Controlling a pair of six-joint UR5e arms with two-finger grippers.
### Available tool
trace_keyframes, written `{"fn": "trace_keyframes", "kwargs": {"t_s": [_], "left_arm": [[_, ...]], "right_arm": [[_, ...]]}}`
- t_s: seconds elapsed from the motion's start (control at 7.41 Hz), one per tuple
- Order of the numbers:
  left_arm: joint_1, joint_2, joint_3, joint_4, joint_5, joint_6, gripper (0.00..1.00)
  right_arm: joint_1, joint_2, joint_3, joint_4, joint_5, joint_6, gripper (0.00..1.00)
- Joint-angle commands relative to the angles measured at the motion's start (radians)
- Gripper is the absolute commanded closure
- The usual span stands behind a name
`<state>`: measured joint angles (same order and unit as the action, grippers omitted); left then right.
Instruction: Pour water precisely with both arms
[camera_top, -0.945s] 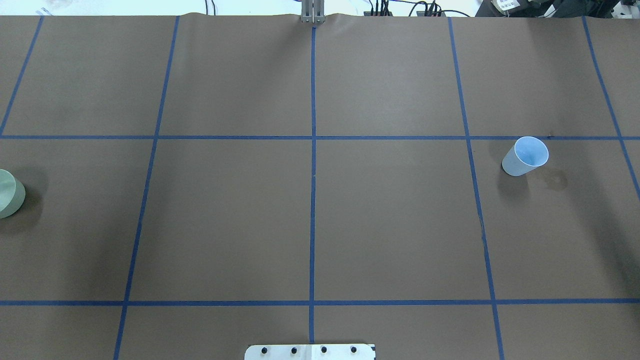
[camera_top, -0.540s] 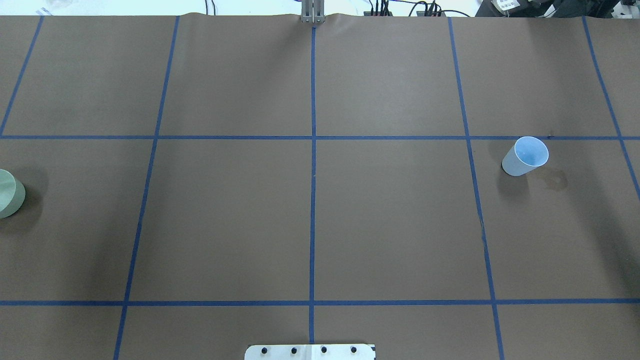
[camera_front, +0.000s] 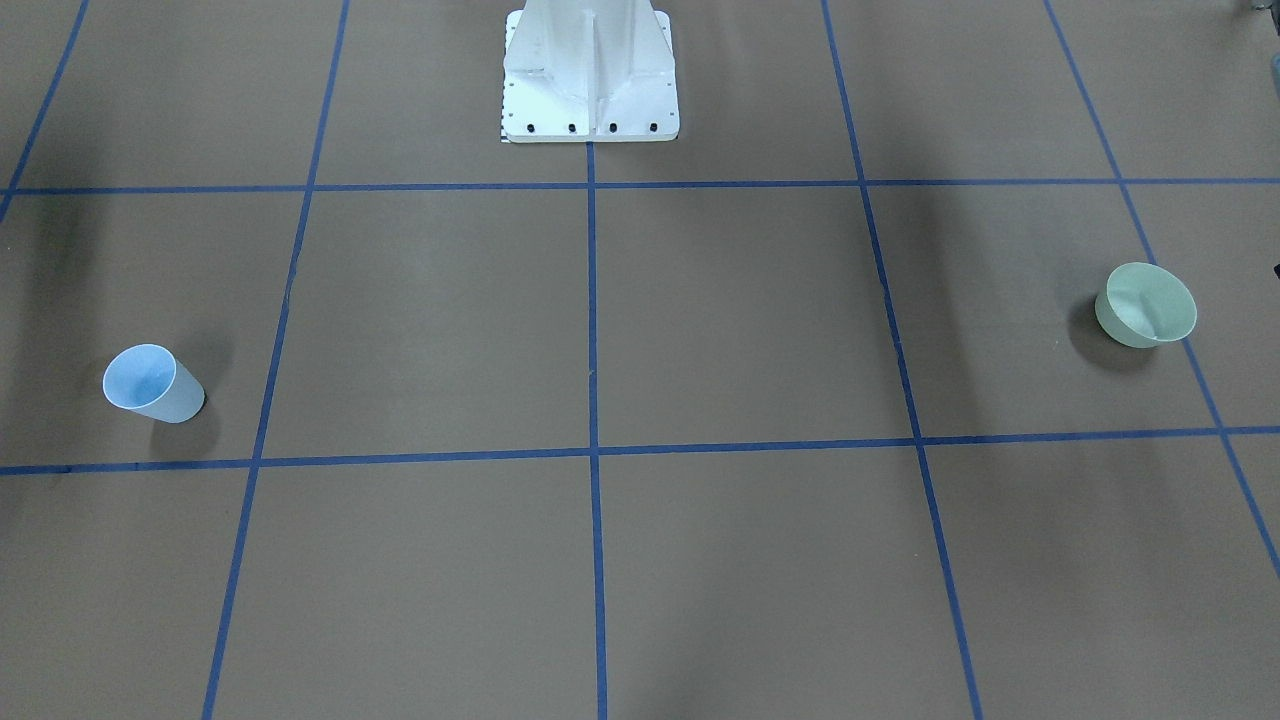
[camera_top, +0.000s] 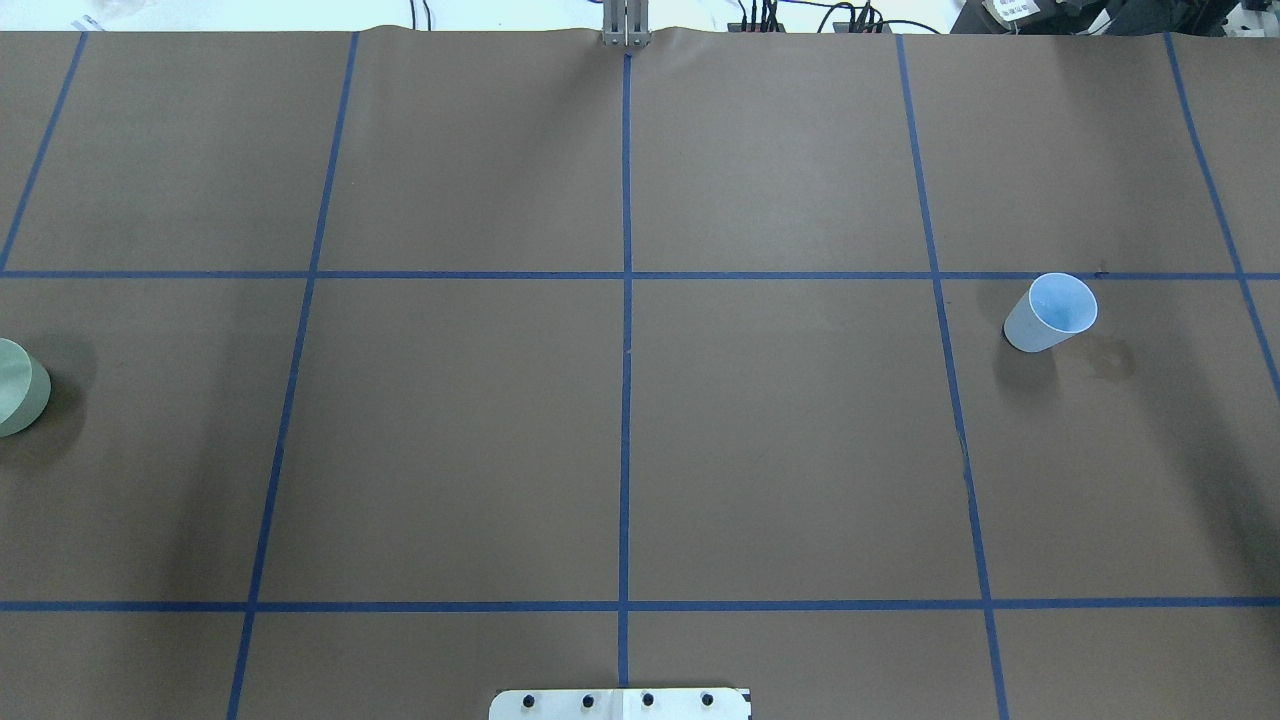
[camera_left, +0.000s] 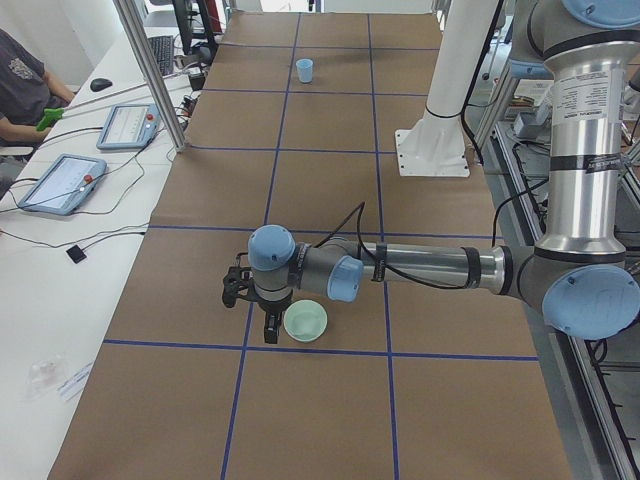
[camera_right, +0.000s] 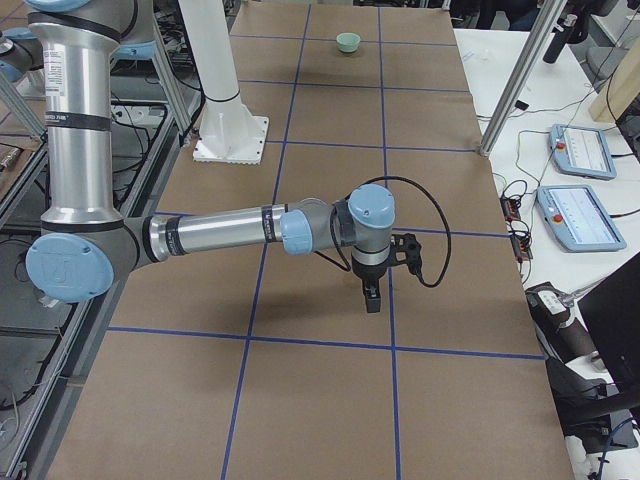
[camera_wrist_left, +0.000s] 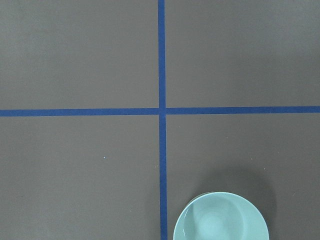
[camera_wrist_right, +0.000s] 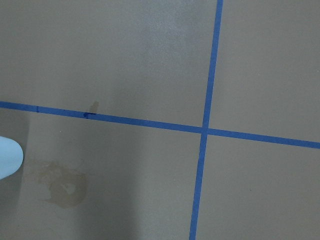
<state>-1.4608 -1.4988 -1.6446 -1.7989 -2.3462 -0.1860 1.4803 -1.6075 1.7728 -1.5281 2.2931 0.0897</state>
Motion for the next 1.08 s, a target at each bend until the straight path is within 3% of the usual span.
{"fn": "trace_keyframes", "kwargs": {"t_s": [0.0, 0.41, 0.81, 0.95], "left_arm": [[0.065, 0.028, 0.009, -0.039, 0.004, -0.004, 0.00], [0.068, 0.038, 0.087, -0.087, -0.001, -0.001, 0.00], [0.152, 0.040, 0.254, -0.442, -0.001, -0.203, 0.00], [0.180, 0.042, 0.268, -0.488, 0.001, -0.231, 0.00]], "right_arm": [[-0.003, -0.006, 0.001, -0.001, 0.011, -0.001, 0.01], [-0.009, -0.006, 0.008, 0.000, 0.023, 0.001, 0.01], [-0.009, -0.006, 0.011, 0.002, 0.055, 0.002, 0.01], [-0.009, -0.006, 0.016, 0.002, 0.057, 0.002, 0.01]]}}
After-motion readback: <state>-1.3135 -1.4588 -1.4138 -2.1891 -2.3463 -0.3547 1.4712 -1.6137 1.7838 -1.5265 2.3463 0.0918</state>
